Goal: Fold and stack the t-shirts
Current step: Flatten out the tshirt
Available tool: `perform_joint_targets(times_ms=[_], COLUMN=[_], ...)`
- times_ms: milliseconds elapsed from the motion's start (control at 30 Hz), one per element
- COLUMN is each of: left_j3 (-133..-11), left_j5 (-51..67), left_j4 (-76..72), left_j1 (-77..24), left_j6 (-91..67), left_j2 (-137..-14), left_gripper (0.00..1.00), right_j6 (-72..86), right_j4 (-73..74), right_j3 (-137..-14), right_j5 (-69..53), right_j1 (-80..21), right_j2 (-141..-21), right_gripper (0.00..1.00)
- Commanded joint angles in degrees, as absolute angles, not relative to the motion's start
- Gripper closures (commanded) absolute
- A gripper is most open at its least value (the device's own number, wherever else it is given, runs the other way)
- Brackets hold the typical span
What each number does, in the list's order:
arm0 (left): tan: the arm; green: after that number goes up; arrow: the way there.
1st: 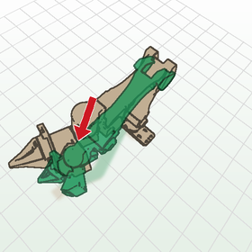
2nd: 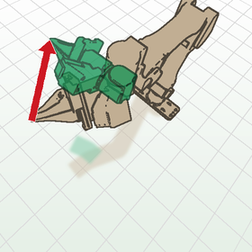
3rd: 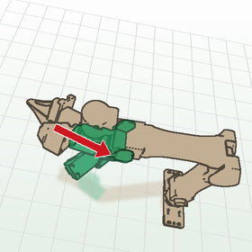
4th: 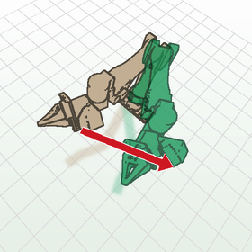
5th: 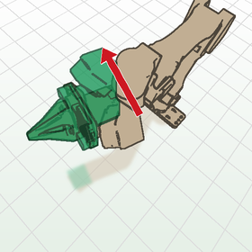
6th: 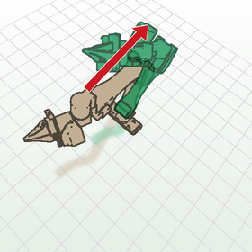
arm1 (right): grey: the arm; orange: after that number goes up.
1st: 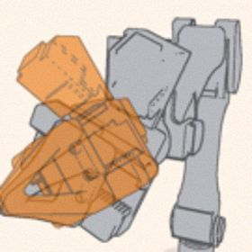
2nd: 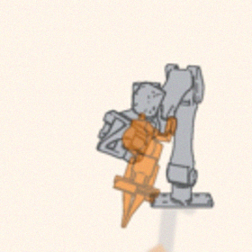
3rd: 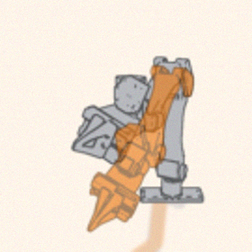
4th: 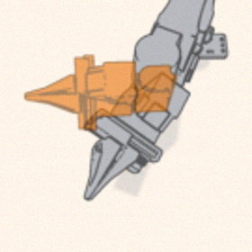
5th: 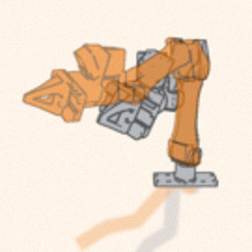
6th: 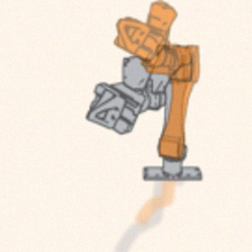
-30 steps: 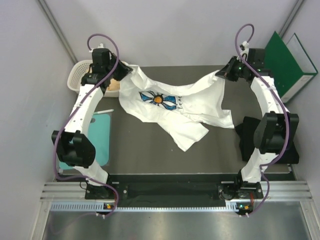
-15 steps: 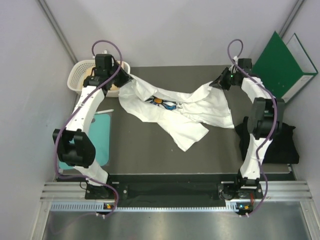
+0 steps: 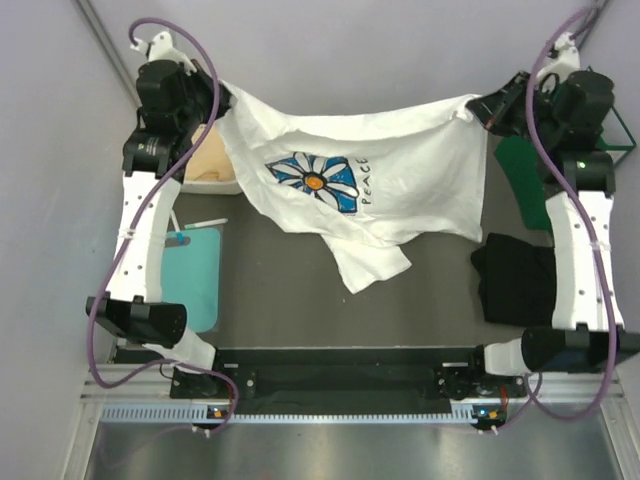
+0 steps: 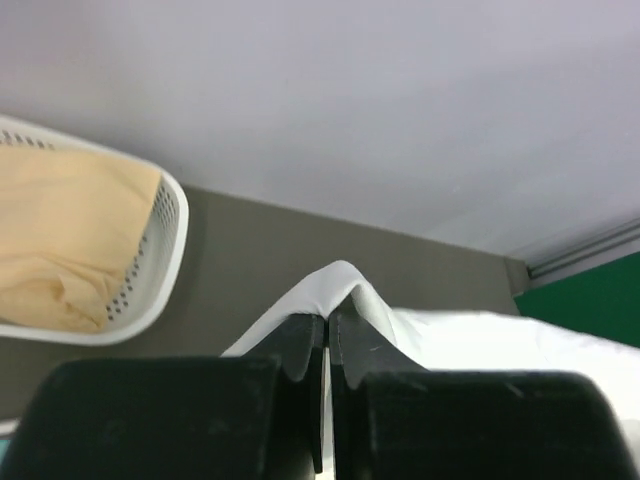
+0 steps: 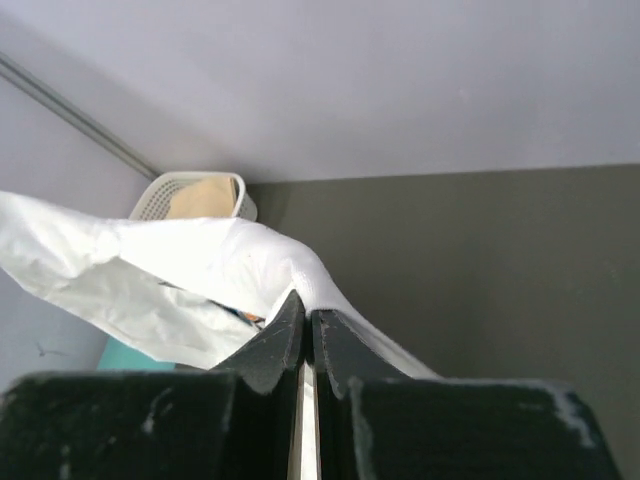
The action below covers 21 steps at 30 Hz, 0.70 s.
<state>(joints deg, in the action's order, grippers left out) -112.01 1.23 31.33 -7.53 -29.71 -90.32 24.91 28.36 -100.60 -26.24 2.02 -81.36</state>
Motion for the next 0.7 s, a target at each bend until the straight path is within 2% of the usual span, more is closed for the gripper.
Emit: perform_joint_targets(times_ms=[0, 267, 667], left_j3=[-119.43, -126.38, -136.58], left_j5=[-3.08, -3.25, 3.07], left_j4=[28.83, 28.04, 28.3], left_j1=[-7.21, -7.21, -7.21], left_j6=[-23.3, -18.81, -22.41], left_j2=[-84.65, -80.51, -76.03], left_gripper=[1.0, 1.0, 1.0], right_j6=[19.69, 18.46, 18.19], right_j4=[32.95, 34.18, 36.83], right_j3=[-102.92, -103.44, -117.58], right_j5=[-20.22, -18.63, -6.26], right_j1=[1.76, 1.58, 1.23], right_j2=[-74.54, -62.41, -52.21], right_gripper=[1.0, 1.0, 1.0])
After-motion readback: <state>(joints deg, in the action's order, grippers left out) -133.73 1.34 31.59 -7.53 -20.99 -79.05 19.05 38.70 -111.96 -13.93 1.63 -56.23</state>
